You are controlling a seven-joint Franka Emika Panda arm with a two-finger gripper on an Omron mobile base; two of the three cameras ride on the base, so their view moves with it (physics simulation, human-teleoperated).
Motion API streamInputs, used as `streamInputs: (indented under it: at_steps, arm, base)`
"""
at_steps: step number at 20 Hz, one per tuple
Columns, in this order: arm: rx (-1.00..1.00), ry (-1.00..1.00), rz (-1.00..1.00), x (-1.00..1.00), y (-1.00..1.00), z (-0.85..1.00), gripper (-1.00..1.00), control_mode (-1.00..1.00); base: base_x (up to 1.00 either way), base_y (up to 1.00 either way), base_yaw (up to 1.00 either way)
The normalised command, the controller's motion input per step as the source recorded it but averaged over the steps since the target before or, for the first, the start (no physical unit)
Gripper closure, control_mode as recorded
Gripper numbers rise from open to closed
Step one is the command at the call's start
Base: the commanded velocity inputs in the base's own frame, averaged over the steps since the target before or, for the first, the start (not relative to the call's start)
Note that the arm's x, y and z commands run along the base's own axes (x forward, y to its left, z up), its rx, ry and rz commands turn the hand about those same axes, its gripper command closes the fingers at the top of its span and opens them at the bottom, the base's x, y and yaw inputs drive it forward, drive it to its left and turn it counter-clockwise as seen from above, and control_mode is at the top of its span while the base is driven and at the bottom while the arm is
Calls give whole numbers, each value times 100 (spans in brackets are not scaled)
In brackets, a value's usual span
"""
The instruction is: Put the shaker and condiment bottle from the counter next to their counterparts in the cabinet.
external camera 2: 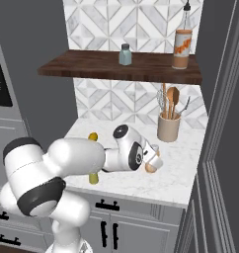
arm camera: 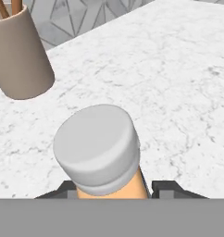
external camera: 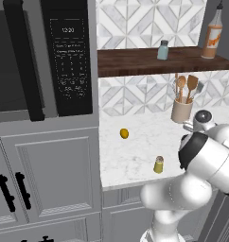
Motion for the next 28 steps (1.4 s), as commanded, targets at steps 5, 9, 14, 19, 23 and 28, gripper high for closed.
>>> streamInputs:
  at_steps: [5,9,14,19,23,28]
  arm:
    - [0,-12,0,0,-6,54,100,-100]
    - [0,-9,0,0,-6,57,100,-100]
    - [0,-2,0,0,0,56,100,-100]
    - [0,-3,0,0,0,57,100,-100]
    - [0,-2,0,0,0,58,100,-100]
    - [0,-1,0,0,0,55,100,-100]
  base:
    - [0,0,0]
    - [0,0,0]
    - [0,0,0]
    - [0,0,0]
    - [0,0,0]
    - [0,0,0]
